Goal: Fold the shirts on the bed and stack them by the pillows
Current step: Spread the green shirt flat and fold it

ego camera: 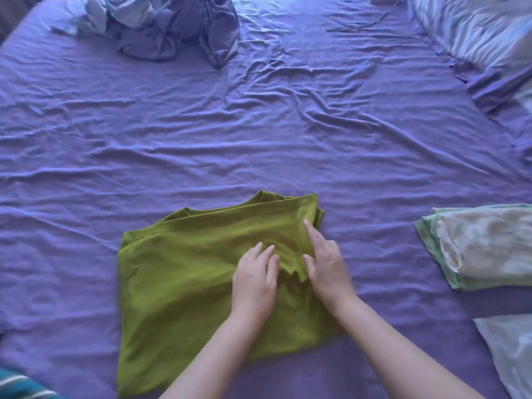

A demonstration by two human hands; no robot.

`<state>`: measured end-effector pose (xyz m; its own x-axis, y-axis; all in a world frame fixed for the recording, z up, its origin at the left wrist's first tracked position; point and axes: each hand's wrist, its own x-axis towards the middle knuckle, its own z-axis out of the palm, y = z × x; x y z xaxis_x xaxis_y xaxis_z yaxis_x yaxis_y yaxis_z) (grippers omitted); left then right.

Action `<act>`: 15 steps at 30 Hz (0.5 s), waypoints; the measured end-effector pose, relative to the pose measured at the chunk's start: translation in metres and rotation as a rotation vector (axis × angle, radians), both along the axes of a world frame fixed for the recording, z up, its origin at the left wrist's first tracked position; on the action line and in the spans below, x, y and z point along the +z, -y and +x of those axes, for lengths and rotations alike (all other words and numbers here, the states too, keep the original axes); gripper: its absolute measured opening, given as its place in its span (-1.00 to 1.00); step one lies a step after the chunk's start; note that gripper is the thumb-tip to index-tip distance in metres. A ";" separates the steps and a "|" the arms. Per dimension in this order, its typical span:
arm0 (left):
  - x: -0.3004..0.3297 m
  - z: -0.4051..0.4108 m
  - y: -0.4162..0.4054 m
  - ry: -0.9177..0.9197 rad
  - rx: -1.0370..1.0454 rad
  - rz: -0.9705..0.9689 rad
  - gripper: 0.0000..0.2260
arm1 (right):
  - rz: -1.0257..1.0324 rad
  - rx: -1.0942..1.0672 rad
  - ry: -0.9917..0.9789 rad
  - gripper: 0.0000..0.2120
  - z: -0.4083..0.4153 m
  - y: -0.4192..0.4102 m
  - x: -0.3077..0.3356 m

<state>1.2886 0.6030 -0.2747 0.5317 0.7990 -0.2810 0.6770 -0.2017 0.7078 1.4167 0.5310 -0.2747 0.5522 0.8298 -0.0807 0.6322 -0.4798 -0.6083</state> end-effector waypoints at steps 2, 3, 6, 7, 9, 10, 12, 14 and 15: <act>0.013 0.005 -0.007 0.274 0.223 -0.294 -0.74 | 0.101 0.122 -0.162 -0.29 -0.010 -0.006 0.008; 0.017 0.007 -0.011 0.360 0.280 -0.430 -0.78 | 0.115 0.171 -0.303 -0.28 -0.014 -0.011 0.012; 0.017 0.004 -0.024 0.302 0.258 -0.520 -0.76 | 0.086 0.212 -0.672 -0.36 -0.015 -0.033 0.019; 0.012 0.002 -0.027 0.223 0.249 -0.501 -0.64 | 0.065 0.224 -0.652 -0.40 -0.009 -0.041 0.020; 0.003 0.001 -0.031 0.039 0.237 -0.409 -0.46 | -0.013 0.327 -0.400 -0.43 0.008 -0.057 0.021; 0.001 0.003 -0.030 -0.053 0.229 -0.344 -0.40 | -0.076 0.418 -0.210 -0.41 0.017 -0.064 0.021; -0.001 0.011 -0.024 -0.199 0.204 -0.223 -0.31 | -0.236 0.608 0.172 -0.34 0.034 -0.078 0.021; -0.003 0.022 -0.015 -0.288 0.203 -0.104 -0.23 | -0.369 0.775 0.441 -0.30 0.043 -0.090 0.021; -0.005 0.026 -0.010 -0.315 0.208 -0.047 -0.20 | -0.420 0.837 0.527 -0.29 0.045 -0.096 0.022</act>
